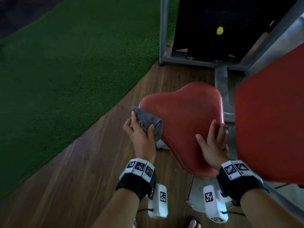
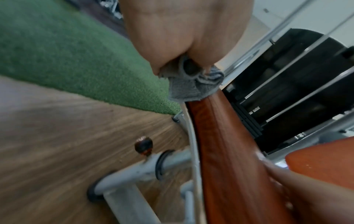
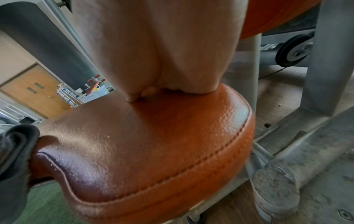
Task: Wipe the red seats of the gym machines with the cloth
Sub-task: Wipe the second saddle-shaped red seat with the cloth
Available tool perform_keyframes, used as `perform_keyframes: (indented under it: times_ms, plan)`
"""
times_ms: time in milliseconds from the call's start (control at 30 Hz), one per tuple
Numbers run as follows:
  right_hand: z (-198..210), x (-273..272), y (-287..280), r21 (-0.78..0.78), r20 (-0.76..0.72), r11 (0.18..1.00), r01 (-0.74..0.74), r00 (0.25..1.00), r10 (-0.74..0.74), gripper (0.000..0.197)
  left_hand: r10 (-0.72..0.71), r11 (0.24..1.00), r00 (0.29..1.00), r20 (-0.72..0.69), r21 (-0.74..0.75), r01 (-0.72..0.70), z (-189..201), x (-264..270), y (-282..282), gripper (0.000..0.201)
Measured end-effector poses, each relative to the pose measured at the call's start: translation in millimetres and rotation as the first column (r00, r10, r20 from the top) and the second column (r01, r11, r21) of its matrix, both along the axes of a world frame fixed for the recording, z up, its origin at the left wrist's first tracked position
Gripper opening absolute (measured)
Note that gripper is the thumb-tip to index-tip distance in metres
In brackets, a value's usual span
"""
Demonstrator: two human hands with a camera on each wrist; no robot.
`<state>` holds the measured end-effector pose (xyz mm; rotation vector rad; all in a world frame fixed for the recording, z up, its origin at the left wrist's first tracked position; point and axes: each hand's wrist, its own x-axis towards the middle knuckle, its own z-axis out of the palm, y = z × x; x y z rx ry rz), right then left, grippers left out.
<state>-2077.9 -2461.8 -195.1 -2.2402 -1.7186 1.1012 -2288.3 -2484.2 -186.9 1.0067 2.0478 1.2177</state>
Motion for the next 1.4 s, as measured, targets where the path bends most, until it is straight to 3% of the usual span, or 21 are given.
perform_keyframes:
  times_ms: [100,300,500,700,833,933,1100,1233,1400]
  plan:
    - [1,2,0,0.006,-0.015,1.0,-0.012,1.0,0.012,0.081,0.072,0.997,0.997,-0.011,-0.001,-0.072,2,25,-12,0.067]
    - [2,10,-3,0.041,-0.071,0.998,-0.037,0.997,0.04,0.084,-0.007,0.999,0.995,-0.101,0.052,0.012,-4,22,-29,0.053]
    - [10,26,-18,0.118,-0.135,0.987,-0.112,0.983,0.127,0.077,0.128,0.992,0.984,-0.123,0.035,-0.125,4,27,-24,0.046]
    - [20,36,-41,0.137,-0.095,0.979,-0.151,0.982,0.165,0.068,-0.095,0.995,0.986,-0.134,0.019,0.098,3,40,-45,0.039]
    - [21,43,-50,0.148,-0.114,0.98,-0.136,0.982,0.153,0.068,-0.054,0.997,0.976,-0.213,0.04,0.064,2,16,-36,0.036]
    - [18,44,-54,0.131,-0.11,0.98,-0.149,0.98,0.164,0.07,-0.023,0.995,0.982,-0.187,0.094,0.041,0,37,-46,0.038]
    - [17,43,-53,0.117,-0.1,0.98,-0.159,0.98,0.171,0.071,-0.191,0.976,0.974,-0.121,0.081,0.201,-8,81,-78,0.046]
    - [17,42,-52,0.101,-0.102,0.982,-0.162,0.98,0.172,0.07,-0.18,0.976,0.968,-0.178,0.093,0.198,-8,49,-67,0.047]
    - [14,42,-52,0.103,-0.06,0.975,-0.195,0.978,0.202,0.07,0.007,0.998,0.964,-0.266,0.063,0.01,1,-9,-27,0.041]
